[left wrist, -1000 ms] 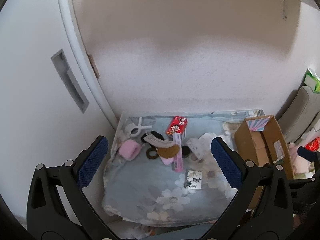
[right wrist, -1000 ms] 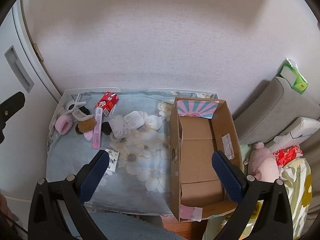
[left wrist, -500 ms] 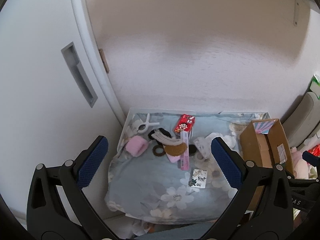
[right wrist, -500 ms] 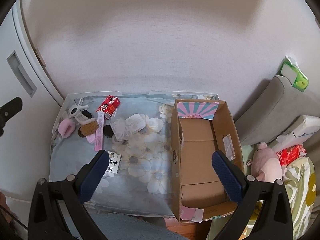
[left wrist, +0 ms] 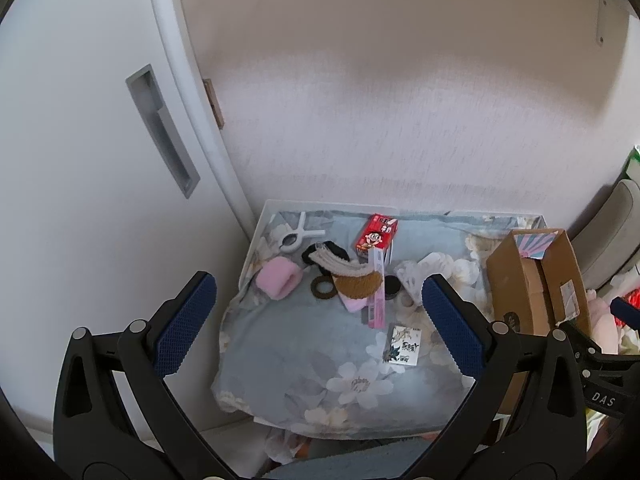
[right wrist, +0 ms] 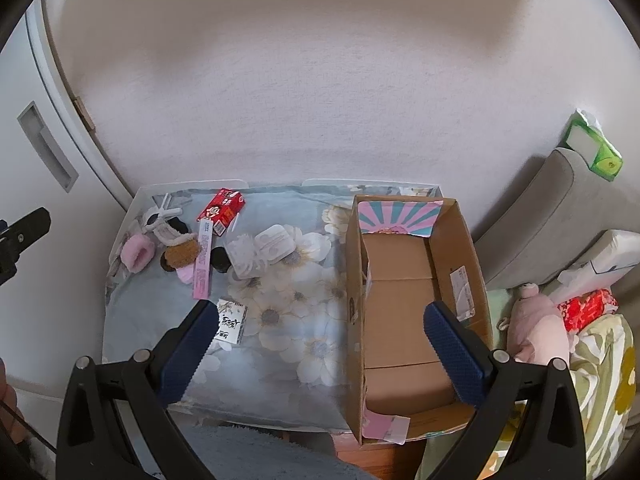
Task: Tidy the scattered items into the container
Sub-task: 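Move both tools toward the cluttered tray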
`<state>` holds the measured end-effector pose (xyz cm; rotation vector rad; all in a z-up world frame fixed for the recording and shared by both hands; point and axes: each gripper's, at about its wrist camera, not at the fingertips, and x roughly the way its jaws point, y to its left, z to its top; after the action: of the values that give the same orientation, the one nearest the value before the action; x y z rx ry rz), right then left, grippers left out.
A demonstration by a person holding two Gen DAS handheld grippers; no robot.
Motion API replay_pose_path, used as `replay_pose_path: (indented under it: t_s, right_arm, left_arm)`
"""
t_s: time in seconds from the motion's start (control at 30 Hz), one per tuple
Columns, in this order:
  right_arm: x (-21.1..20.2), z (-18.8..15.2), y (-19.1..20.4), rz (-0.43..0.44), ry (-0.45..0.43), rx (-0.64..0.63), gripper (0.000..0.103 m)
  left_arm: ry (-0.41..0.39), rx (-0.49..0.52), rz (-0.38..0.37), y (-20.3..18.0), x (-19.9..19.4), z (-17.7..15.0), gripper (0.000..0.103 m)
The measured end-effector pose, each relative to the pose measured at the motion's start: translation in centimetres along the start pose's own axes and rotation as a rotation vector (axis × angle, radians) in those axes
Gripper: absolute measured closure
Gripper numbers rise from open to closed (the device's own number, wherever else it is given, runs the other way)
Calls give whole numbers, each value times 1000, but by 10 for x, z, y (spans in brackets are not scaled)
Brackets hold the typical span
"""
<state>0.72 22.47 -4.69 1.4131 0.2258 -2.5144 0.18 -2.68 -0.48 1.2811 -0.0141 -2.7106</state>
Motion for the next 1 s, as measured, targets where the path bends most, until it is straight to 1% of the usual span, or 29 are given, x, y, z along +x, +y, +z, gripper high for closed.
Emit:
replay_pose_path:
  t_s: [0.5, 0.6, 0.73, 0.87, 1.0]
  right_arm:
    - [-6, -2, 7, 67, -21, -37, 1]
    - [-4, -3, 8, 80, -20, -37, 1]
    - [1, -4, 9, 123, -18, -35, 1]
    - [6, -4, 16, 140, -22, -61, 1]
    - [13, -1, 21, 173, -18, -77, 1]
  left_arm:
    - [9, 2, -19, -1, 2, -1, 1]
    - [20, 2, -24, 1, 7, -2, 1]
    - [38, -4, -36, 4, 14, -4, 1]
    - [52, -7, -36, 8, 23, -2, 1]
    - [78, -29, -48, 20, 36, -1, 1]
